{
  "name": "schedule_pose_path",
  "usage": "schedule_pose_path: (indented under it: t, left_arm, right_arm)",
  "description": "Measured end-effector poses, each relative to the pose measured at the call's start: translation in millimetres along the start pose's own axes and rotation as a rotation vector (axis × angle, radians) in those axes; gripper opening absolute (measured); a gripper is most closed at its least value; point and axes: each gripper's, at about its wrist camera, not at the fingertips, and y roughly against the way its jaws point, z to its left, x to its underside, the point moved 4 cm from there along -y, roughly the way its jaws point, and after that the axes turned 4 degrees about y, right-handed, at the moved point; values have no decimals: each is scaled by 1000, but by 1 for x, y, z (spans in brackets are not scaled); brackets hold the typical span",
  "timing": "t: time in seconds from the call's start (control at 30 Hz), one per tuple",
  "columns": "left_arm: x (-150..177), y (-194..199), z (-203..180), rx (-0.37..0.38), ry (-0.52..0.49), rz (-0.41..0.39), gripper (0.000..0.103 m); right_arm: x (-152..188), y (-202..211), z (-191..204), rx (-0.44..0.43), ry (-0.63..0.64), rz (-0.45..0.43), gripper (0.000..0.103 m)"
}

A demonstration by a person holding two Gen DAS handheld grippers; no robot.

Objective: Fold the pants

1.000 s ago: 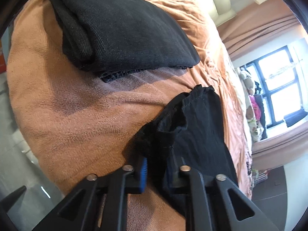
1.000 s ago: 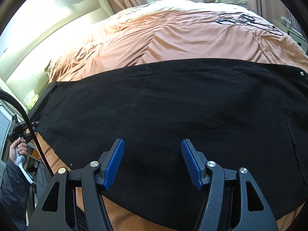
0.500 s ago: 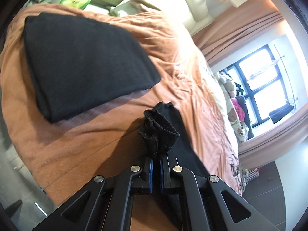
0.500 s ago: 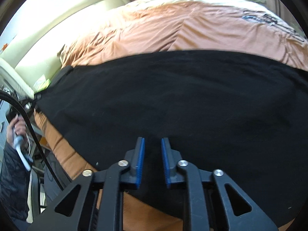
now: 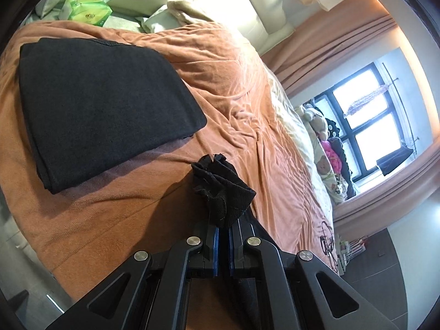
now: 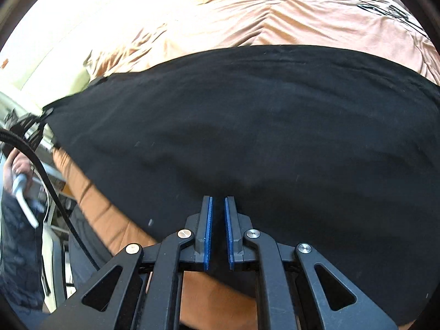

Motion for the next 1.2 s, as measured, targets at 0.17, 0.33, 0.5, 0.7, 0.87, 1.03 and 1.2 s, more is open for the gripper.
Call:
schedule_pose_path:
  t: [0.17,0.33,0.5,0.7,0.87,1.03,1.2]
  left_arm:
    - [3,-3,6,-14,14,4,5]
    - [5,-5,20,-31,38,8,5]
    - [9,-7,36,-40,67,15,5]
    - [13,-9,44,-46,81,17,5]
    - [14,-11,47,-57,84,20,5]
    - [11,-12,43,-44,75,16,5]
    - [11,-7,33,-18,54,8,5]
  right_arm:
    - [-22,-19,-9,31,-40,6,6]
    - [-46,-31,-19,77,-71,-1,5]
    - [-67,-46,-29,97,-84,4,5]
    - [-93,-55,-39,135,-93,-4,4]
    - [-110,-63,-49,152,-107,-12,3]
    - [-121,-68,-59,159,-122,-19,3]
    - [-121,-66,-52,174,-114,-3,3]
